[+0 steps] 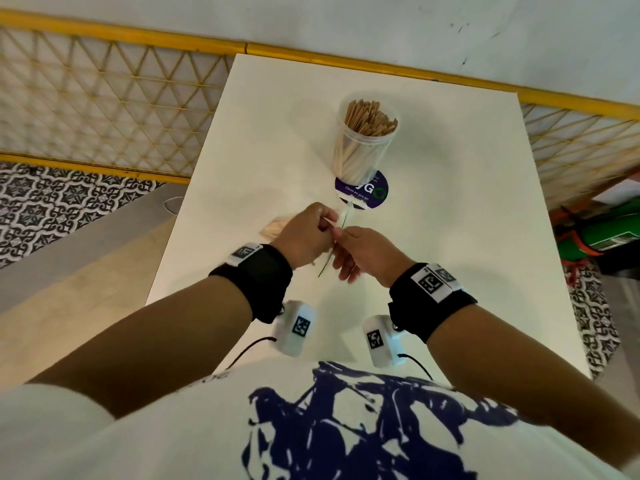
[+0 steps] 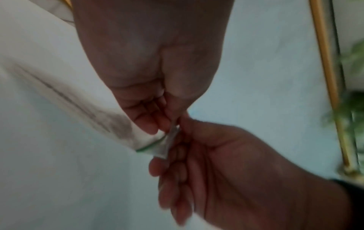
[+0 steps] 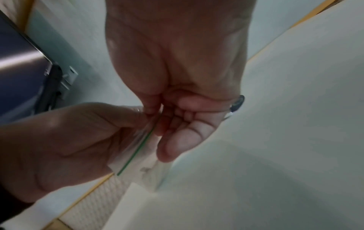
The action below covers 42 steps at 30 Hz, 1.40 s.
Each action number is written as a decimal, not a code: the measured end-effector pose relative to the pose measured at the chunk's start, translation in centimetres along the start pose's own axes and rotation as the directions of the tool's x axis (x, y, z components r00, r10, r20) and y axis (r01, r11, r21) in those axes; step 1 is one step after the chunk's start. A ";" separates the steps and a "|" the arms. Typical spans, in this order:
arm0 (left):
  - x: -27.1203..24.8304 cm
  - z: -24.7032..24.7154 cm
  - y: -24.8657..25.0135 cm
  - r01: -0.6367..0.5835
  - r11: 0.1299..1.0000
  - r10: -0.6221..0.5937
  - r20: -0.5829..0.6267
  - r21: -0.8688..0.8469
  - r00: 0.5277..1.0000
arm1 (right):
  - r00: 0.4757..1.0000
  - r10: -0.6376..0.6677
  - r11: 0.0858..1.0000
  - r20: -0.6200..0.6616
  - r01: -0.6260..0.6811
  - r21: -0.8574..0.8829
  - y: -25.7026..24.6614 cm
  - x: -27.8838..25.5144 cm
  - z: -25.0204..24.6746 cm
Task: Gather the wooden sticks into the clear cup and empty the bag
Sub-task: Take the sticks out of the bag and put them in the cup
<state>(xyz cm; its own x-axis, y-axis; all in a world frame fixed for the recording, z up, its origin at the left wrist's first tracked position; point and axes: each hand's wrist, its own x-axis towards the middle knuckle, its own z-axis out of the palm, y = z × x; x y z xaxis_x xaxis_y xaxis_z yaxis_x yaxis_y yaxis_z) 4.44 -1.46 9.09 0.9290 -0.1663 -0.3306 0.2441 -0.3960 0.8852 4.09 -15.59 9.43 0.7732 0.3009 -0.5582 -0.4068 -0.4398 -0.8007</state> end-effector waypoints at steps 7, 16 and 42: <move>-1.5 -1.7 4.2 -0.013 0.994 0.037 -0.224 0.106 0.974 | 0.989 -0.074 0.925 -0.128 0.020 -0.380 -4.6 -2.0 -2.3; -3.6 -4.6 5.7 -0.190 0.981 0.175 -0.587 0.037 0.791 | 0.877 -0.415 0.596 -0.242 0.061 -0.801 -11.4 -5.4 -5.9; -4.0 -0.3 4.8 -0.104 0.202 -0.011 -0.108 -0.974 0.994 | 0.536 -0.634 0.770 -0.557 0.506 -0.389 -4.7 -11.0 -8.3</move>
<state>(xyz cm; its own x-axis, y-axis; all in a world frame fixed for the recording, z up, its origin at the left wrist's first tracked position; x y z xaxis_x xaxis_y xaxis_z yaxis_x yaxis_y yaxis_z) 1.97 -2.43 14.75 0.9510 -0.0635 -0.3027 0.2238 0.8167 0.5318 1.55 -23.88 21.18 0.9435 -0.0310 0.3298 0.2676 -0.5154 -0.8141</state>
